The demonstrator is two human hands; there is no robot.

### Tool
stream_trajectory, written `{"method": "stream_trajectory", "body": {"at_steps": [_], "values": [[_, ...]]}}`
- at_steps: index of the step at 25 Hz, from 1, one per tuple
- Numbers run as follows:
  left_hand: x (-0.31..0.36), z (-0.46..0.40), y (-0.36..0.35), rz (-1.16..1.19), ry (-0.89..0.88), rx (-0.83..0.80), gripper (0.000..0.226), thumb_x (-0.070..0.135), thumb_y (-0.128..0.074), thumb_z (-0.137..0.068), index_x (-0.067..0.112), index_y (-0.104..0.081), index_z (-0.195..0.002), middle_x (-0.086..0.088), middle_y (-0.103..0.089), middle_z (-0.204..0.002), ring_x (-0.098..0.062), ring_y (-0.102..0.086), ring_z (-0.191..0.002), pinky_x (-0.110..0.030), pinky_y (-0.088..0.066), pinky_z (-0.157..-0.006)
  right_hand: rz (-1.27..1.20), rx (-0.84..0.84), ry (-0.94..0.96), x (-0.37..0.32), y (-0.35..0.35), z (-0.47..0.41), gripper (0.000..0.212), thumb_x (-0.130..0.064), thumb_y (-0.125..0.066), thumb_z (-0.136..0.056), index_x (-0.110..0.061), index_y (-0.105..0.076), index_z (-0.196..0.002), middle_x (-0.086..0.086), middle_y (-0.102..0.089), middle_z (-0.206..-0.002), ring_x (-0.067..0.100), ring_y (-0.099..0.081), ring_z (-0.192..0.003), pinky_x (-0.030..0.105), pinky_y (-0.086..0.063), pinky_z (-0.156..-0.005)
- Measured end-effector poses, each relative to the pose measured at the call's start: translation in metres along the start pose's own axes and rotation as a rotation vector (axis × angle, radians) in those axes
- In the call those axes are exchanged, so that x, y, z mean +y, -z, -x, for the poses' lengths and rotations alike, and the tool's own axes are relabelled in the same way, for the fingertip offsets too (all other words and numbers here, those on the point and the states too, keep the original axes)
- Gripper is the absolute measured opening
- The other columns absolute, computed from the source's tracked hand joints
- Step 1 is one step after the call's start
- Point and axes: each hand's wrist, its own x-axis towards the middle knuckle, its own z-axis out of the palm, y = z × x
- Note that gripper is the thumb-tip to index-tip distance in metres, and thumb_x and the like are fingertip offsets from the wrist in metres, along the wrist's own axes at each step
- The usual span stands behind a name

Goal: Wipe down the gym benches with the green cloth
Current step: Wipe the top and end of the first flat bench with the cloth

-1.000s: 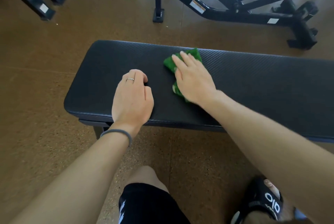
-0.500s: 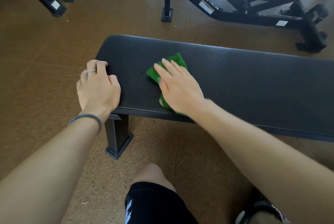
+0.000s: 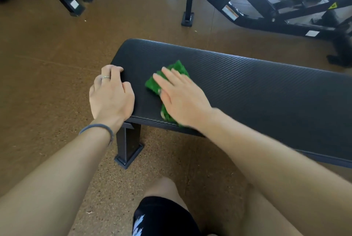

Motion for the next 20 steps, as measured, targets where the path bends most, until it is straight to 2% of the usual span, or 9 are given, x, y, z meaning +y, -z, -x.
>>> {"method": "stream_trajectory", "body": {"at_steps": [3,7,9,12,14,16,18,20], "values": [[0.001,0.002,0.001,0.011,0.025,-0.001,0.038,0.019,-0.036,-0.1,0.02,-0.048,-0.136,0.004,-0.041,-0.149,-0.032,-0.047,-0.129,-0.049,-0.037,-0.107,0.005,-0.003,-0.123,-0.012,-0.002,-0.027,0.055,-0.033,-0.031,-0.111,-0.019,-0.024,-0.164,0.009,-0.018,-0.172,0.032,-0.016,-0.158,0.043,-0.013,-0.129],[0.002,0.001,0.001,0.033,0.065,0.022,0.039,0.017,-0.037,-0.099,0.023,-0.05,-0.135,0.008,-0.042,-0.15,-0.027,-0.047,-0.132,-0.047,-0.038,-0.108,-0.006,0.01,0.159,-0.023,-0.012,-0.006,0.053,-0.03,-0.037,-0.109,-0.018,-0.033,-0.161,0.009,-0.028,-0.169,0.031,-0.025,-0.156,0.044,-0.02,-0.128],[0.003,-0.002,0.001,0.034,0.081,0.018,0.04,0.018,-0.037,-0.099,0.025,-0.051,-0.135,0.011,-0.042,-0.15,-0.025,-0.049,-0.131,-0.047,-0.041,-0.106,-0.015,-0.01,0.183,-0.017,-0.009,-0.046,0.052,-0.03,-0.036,-0.109,-0.02,-0.034,-0.16,0.007,-0.03,-0.168,0.03,-0.026,-0.155,0.042,-0.019,-0.127],[0.004,-0.002,0.002,0.04,0.11,0.021,0.041,0.018,-0.035,-0.098,0.028,-0.051,-0.135,0.015,-0.041,-0.15,-0.022,-0.049,-0.129,-0.047,-0.044,-0.102,-0.011,-0.062,0.094,-0.006,-0.003,-0.105,0.053,-0.031,-0.034,-0.11,-0.022,-0.031,-0.161,0.006,-0.026,-0.17,0.028,-0.021,-0.157,0.04,-0.015,-0.127],[0.005,-0.001,0.005,0.044,0.125,0.012,0.042,0.016,-0.035,-0.098,0.029,-0.051,-0.134,0.017,-0.04,-0.15,-0.023,-0.051,-0.126,-0.048,-0.046,-0.098,0.008,-0.055,0.038,0.022,0.007,-0.095,0.056,-0.034,-0.042,-0.107,-0.02,-0.032,-0.16,0.008,-0.027,-0.168,0.028,-0.024,-0.155,0.039,-0.017,-0.126],[0.007,0.0,0.006,0.041,0.132,0.0,0.042,0.015,-0.035,-0.097,0.029,-0.05,-0.134,0.017,-0.04,-0.15,-0.025,-0.052,-0.123,-0.05,-0.048,-0.095,0.012,0.016,-0.096,0.066,0.018,-0.057,0.057,-0.033,-0.046,-0.104,-0.018,-0.034,-0.158,0.01,-0.03,-0.166,0.03,-0.027,-0.153,0.04,-0.02,-0.125],[0.008,0.0,0.008,0.038,0.145,0.0,0.042,0.013,-0.037,-0.097,0.028,-0.05,-0.133,0.017,-0.04,-0.151,-0.025,-0.053,-0.122,-0.049,-0.049,-0.092,0.006,0.042,-0.215,0.096,0.025,-0.026,0.053,-0.031,-0.037,-0.108,-0.019,-0.033,-0.159,0.01,-0.031,-0.166,0.031,-0.027,-0.154,0.043,-0.021,-0.127],[0.009,-0.001,0.008,0.039,0.156,0.001,0.041,0.012,-0.038,-0.096,0.029,-0.051,-0.132,0.018,-0.041,-0.15,-0.024,-0.053,-0.121,-0.048,-0.05,-0.09,0.063,0.045,-0.233,0.098,0.014,-0.035,0.052,-0.031,-0.029,-0.109,-0.017,-0.033,-0.159,0.012,-0.036,-0.163,0.033,-0.033,-0.15,0.046,-0.025,-0.125]]}}
